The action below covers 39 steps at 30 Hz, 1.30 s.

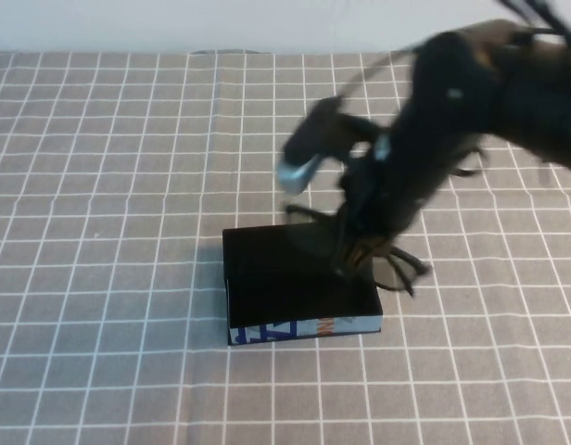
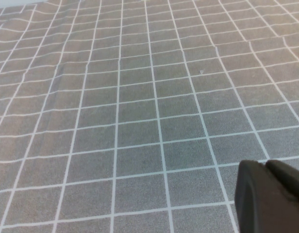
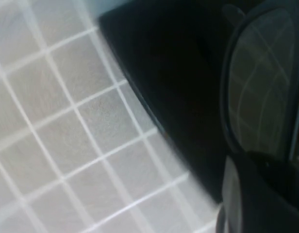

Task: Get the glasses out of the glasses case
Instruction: Pick up the glasses from the glasses case, then place the glasses on the table

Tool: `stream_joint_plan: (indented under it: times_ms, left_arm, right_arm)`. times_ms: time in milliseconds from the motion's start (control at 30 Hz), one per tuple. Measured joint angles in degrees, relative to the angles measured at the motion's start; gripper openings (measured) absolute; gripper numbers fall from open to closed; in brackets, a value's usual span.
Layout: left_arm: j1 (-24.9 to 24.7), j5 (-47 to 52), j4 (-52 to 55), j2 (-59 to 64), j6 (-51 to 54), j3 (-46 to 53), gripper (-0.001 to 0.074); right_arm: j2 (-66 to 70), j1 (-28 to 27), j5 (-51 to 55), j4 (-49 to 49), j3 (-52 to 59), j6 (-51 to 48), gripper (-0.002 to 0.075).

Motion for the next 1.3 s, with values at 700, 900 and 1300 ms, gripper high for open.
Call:
stream_joint_plan:
  times_ms: [700,900,1300]
  left_arm:
    - [0.00,0.00,0.02,0.00,0.00,0.00,-0.0004]
    - [0.00,0.00,0.12,0.00,0.00,0.00,-0.0004]
    - [0.00,0.00,0.12,0.00,0.00,0.00,-0.0004]
  right_arm:
    - [-4.20,-14.79,-22.36,6.75,28.43,32.81,0.0060]
    - [-2.12,-14.91,-23.26,7.67,28.43,32.95,0.0066]
    - [-2.95,-14.91,-22.69,3.23,28.43,39.71,0.0357]
